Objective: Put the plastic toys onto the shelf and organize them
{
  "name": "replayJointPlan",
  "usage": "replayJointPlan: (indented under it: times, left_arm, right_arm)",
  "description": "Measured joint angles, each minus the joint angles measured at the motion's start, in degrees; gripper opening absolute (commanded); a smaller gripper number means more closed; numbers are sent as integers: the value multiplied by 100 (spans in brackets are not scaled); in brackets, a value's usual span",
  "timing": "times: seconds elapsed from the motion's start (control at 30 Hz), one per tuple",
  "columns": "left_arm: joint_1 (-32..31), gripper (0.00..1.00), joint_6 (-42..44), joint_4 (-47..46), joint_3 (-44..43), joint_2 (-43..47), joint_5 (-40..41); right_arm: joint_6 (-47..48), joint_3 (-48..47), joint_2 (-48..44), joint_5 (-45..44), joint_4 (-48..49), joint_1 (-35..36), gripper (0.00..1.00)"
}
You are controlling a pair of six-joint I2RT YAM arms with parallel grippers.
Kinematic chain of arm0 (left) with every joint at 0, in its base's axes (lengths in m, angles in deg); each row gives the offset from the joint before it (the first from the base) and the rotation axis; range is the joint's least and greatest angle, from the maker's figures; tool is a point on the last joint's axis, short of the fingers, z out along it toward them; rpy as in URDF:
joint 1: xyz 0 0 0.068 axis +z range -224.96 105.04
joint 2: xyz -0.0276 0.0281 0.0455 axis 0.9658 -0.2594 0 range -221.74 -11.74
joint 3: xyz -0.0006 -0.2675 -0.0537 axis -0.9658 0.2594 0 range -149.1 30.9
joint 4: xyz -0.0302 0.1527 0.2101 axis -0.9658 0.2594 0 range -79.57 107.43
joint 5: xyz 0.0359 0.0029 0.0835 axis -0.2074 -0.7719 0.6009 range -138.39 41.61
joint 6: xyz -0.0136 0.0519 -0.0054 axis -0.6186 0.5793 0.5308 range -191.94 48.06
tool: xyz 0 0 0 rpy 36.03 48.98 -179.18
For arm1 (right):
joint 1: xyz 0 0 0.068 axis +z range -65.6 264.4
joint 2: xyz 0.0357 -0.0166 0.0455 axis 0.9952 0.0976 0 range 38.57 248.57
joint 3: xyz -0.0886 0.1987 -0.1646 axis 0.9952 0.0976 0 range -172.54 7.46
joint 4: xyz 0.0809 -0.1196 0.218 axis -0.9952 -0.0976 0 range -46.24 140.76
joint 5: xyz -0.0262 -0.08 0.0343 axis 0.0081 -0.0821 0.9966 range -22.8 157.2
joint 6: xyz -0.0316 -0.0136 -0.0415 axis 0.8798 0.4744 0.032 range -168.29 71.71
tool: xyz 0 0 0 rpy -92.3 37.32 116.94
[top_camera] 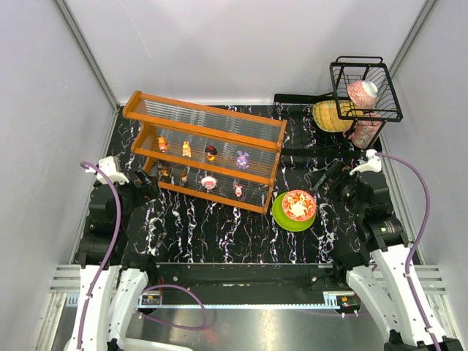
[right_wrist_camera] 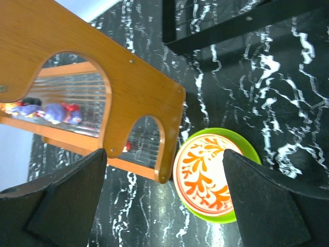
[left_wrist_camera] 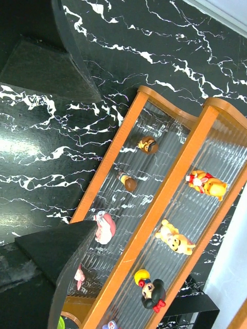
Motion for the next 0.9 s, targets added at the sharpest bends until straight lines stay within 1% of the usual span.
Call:
replayJointPlan:
  times: [0.1,0.23,0.53,0.57,0.6,0.73,0.9]
  left_arm:
    - [0,99,-2,0,85,2,-2]
    - [-2,99,0,-4,127,35,-4]
    - [-31,99,2,-129,131,37,-63]
    - [-33,99,2,-133,138,37,-70]
    - [-39,99,4,-140,149,37,-76]
    - [-70,99,17,-133,201,33,-179]
    - [-136,99,-11,-133,221,28,-424]
  right_arm:
    - [-72,85,-9,363,271,-173,100]
    - [-101,275,-39,636,413,-205,100]
    - [289,286,-245,833,437,-205,99]
    - [341,286,-232,887,446,-205,96]
    - [378,286,-205,938,446,-205,95]
    - [560,286,-42,1106,448,-205,95]
    - [730,284,90,1115,448,-205,96]
